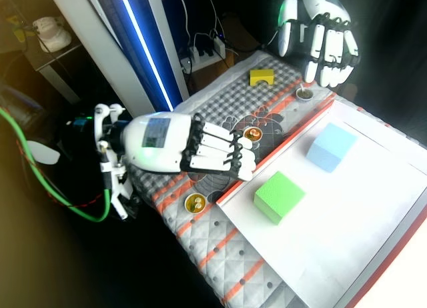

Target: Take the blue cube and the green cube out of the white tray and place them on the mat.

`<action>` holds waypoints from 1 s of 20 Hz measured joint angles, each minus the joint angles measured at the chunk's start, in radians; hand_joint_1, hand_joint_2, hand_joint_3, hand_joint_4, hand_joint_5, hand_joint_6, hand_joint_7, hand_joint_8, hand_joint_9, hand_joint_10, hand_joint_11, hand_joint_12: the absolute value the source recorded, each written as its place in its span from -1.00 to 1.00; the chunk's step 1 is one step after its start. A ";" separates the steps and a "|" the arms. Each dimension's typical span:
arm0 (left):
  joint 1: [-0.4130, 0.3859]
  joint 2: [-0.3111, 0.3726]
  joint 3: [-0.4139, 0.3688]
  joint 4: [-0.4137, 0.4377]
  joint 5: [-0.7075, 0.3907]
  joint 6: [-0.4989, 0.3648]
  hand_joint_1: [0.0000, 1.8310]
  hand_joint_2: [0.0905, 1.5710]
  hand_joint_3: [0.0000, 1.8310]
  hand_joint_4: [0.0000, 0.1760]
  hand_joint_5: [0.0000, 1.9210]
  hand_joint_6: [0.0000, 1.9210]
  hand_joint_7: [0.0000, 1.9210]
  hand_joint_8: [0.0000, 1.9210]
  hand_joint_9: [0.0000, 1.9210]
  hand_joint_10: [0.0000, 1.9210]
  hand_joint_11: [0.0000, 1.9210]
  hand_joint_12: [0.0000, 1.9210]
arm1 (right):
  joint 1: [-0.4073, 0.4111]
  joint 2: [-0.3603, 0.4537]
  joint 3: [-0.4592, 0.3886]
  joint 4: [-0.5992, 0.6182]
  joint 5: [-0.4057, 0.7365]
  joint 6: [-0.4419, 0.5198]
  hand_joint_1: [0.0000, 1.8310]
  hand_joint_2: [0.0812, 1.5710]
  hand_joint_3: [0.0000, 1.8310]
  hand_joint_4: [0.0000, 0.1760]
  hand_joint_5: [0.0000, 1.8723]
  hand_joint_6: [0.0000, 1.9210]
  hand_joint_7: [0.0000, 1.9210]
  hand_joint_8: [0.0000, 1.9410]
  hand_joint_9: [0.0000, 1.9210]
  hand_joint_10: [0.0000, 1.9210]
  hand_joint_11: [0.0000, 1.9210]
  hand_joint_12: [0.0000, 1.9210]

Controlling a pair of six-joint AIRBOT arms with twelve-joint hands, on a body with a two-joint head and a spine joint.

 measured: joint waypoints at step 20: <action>-0.214 -0.404 0.472 -0.461 0.393 0.557 -0.17 0.11 -1.00 1.00 -0.81 -1.00 -0.94 -1.00 -0.84 -1.00 -1.00 -0.55 | 0.257 -0.288 0.361 0.010 -0.440 -0.002 -0.47 0.15 -1.00 1.00 -1.00 -1.00 -0.90 -1.00 -0.93 -0.99 -1.00 -0.70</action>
